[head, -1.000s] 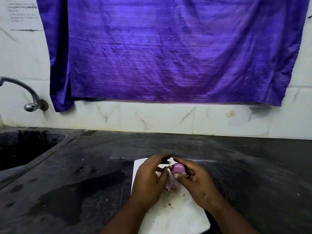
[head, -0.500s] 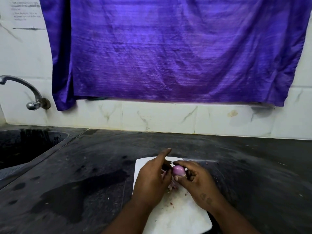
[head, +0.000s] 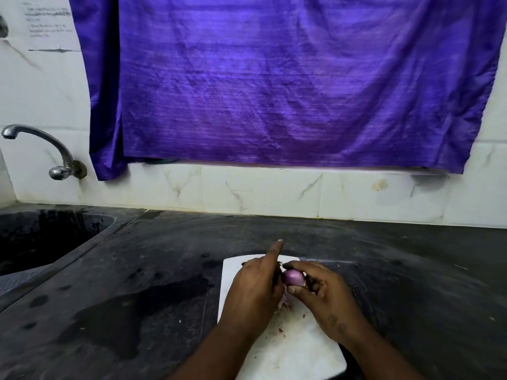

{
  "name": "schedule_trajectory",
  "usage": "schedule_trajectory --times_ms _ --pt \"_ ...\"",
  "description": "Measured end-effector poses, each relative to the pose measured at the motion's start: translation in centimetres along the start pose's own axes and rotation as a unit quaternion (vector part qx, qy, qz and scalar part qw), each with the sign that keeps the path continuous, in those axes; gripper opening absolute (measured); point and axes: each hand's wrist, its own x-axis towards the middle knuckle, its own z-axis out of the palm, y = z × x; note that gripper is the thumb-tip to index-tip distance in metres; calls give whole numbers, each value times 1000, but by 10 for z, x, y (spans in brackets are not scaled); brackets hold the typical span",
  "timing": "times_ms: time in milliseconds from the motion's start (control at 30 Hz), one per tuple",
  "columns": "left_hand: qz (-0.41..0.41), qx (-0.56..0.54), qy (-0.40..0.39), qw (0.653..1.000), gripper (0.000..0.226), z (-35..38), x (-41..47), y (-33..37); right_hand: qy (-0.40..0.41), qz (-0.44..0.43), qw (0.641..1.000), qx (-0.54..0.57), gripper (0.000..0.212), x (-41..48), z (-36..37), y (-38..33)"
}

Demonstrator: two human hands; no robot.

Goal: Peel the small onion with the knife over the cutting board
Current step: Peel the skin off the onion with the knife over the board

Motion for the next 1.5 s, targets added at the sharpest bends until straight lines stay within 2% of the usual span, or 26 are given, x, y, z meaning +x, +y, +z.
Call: schedule_trajectory --times_ms 300,367,467,533,900,1167,1333,1500 --pt "3 -36 -1 999 74 0 1 6 31 -28 999 -28 48 0 0 -6" --pt "-26 -97 8 995 72 1 1 4 34 -39 998 -26 43 0 -2 -7" --pt "-108 -254 11 961 69 1 1 -2 32 -38 999 1 41 0 -2 -7" --pt "-123 -302 13 945 68 0 0 -3 35 -27 999 20 42 1 0 -5" --pt "-126 -313 21 941 76 -3 2 -3 39 -28 998 29 44 3 1 -5" --pt "-151 -350 32 924 65 1 2 -7 38 -1 998 57 31 4 3 -6" --pt "-174 -390 33 903 50 3 5 -6 22 0 995 95 36 3 3 -5" --pt "-213 -454 27 865 42 2 5 -7 30 9 993 115 35 5 4 -1"
